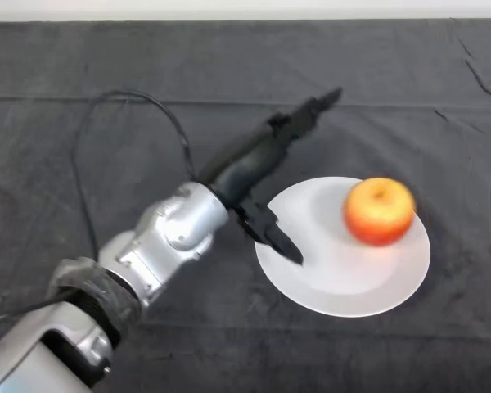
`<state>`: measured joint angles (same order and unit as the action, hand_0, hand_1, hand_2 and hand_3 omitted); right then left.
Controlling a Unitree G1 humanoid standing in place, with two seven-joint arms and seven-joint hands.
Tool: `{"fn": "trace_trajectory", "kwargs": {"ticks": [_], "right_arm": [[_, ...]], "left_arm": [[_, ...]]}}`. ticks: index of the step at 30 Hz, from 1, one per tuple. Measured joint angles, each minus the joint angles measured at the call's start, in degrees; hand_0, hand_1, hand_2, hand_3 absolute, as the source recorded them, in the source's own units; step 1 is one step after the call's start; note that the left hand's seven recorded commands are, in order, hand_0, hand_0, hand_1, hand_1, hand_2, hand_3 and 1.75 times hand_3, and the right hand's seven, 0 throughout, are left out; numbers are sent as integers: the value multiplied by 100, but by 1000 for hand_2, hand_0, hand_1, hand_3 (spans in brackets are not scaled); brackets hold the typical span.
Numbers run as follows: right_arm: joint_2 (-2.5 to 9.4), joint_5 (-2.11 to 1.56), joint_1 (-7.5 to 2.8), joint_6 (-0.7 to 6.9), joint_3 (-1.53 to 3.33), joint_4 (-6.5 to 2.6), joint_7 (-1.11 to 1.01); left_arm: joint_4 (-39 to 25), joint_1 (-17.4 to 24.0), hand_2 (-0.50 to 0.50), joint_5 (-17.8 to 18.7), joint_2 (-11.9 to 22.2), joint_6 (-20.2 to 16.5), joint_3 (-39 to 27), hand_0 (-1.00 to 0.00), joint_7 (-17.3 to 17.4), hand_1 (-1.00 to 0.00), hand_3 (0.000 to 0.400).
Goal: Move the apple to the plate
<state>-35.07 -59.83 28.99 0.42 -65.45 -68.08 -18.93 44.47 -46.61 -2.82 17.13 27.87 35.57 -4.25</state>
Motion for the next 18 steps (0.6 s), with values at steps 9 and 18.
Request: {"fn": "trace_trajectory", "kwargs": {"ticks": [9, 18], "right_arm": [[0, 0, 0, 0, 1, 0, 0], [0, 0, 0, 0, 4, 0, 0]], "left_arm": [[-166, 14, 0, 266, 459, 20, -717, 0, 95, 0, 0], [-610, 83, 0, 500, 816, 42, -1465, 0, 103, 0, 0]]}}
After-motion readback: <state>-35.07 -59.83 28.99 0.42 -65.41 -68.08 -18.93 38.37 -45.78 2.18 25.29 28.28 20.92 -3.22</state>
